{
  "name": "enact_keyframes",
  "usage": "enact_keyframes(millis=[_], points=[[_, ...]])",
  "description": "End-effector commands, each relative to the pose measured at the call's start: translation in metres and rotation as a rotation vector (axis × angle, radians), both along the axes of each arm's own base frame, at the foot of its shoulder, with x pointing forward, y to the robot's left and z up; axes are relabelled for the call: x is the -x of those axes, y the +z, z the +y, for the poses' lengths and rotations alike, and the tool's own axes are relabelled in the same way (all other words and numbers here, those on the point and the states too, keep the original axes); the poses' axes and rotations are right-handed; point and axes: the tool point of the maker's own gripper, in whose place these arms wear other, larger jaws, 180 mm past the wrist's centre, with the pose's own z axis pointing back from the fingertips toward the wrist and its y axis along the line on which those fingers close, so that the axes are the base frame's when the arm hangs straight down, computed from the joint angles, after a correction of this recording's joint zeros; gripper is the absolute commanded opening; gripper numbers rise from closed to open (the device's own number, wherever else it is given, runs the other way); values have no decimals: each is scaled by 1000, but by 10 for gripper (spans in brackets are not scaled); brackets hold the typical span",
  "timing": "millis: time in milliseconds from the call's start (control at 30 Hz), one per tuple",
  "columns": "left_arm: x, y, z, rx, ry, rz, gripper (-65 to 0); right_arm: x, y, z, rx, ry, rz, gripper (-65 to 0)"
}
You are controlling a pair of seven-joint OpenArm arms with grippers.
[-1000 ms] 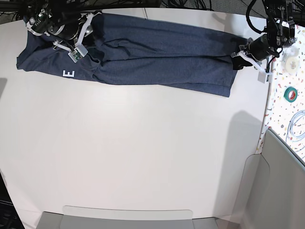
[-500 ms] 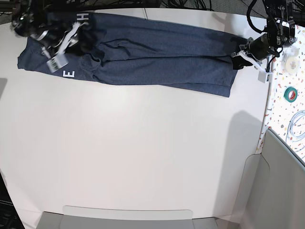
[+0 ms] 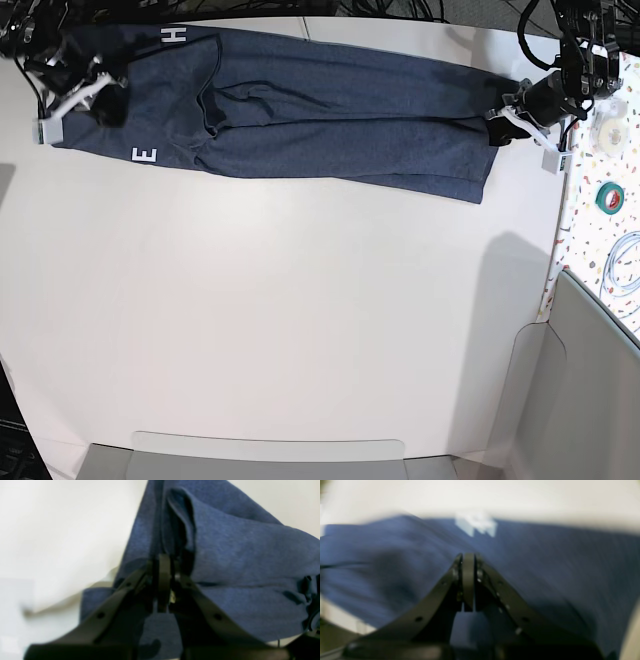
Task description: Layout the t-shirt on the table in an organized manner, then fold the t-shirt properly
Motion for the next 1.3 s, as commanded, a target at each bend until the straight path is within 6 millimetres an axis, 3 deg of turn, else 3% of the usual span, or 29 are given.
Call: enact_keyframes(millis=[0,233,467,600,833,1067,1267], points=[[-7,8,11,-13,13,-33,-639,4,4,-12,19,-47,-14,-650],[-4,3,37,-27,92,-19,-621,40,-8,-51,111,-234,57,-650],[-7,18,75,-52,199,-60,-374,36,-5,-53,109,-244,41,-650],[-10,21,95,-9,243,-30,-353,34,-4,-53,112,-241,34,-650],[6,15,95,294,193,-2,-352,28,-2,-53,110,-236,21,-650],[20,5,74,367,154,65,-350,27,-1,-53,111,-235,20,-650],[20,-2,55,404,135,75,-350,25,-3,-47,104,-217,22,-650]])
